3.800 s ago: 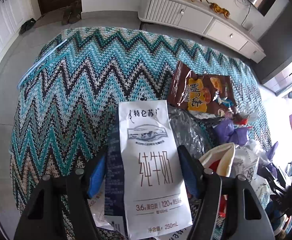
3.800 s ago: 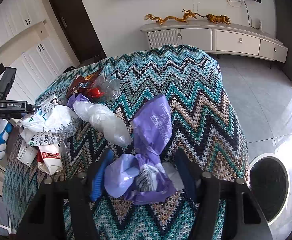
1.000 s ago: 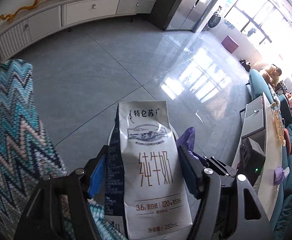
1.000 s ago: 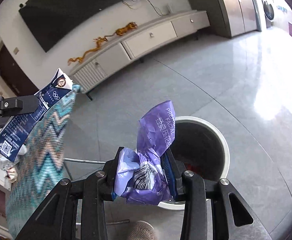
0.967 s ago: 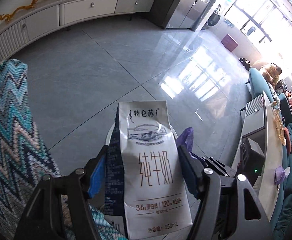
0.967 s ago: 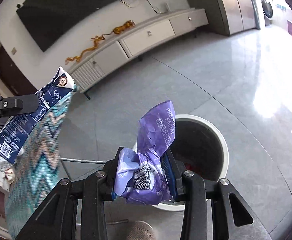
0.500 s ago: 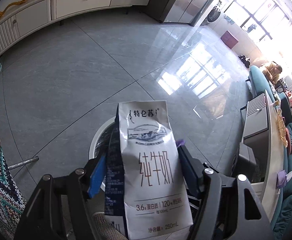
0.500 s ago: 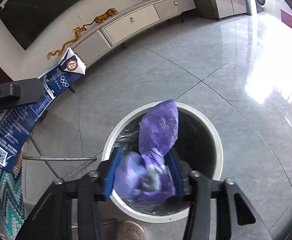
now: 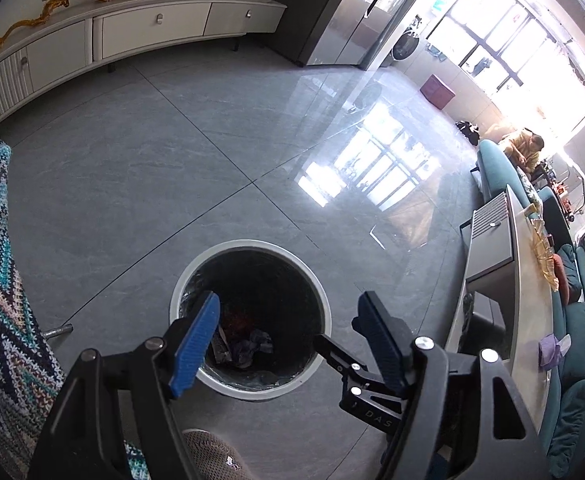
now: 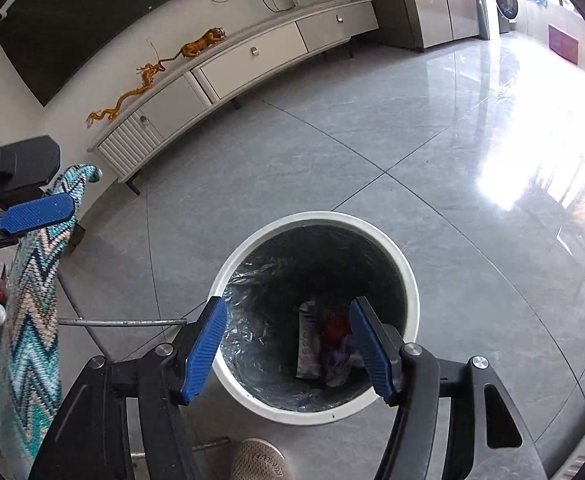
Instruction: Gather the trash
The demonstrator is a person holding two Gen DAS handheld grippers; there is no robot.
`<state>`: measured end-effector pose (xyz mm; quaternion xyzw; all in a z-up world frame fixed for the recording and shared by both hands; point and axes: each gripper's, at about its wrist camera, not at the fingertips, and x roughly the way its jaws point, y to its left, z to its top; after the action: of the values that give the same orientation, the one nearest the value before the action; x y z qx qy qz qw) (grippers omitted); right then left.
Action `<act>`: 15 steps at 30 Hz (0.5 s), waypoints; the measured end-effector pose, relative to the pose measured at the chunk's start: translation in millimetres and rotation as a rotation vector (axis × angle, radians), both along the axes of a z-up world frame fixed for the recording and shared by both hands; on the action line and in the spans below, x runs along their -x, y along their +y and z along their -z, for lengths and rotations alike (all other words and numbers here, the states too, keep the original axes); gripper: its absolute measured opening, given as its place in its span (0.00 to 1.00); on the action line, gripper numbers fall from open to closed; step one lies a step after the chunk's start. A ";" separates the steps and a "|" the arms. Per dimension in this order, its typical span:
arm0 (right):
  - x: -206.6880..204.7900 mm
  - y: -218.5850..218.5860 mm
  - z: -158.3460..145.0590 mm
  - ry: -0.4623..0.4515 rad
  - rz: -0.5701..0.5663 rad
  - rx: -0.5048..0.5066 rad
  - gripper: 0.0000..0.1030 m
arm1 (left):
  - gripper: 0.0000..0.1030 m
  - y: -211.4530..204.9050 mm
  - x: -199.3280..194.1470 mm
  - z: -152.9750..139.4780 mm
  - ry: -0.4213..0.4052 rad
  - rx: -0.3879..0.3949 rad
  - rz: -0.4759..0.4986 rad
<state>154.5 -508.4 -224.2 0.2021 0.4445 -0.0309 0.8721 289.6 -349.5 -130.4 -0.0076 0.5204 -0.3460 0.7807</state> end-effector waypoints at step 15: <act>44.5 64.4 -132.7 -0.246 -0.072 0.066 0.60 | 0.68 102.1 78.7 -104.3 -0.245 0.079 -0.093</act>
<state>110.0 -444.0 -91.5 0.1593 0.3399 0.0108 0.9268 210.9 -247.4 -26.1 -0.0201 0.4062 -0.3281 0.8526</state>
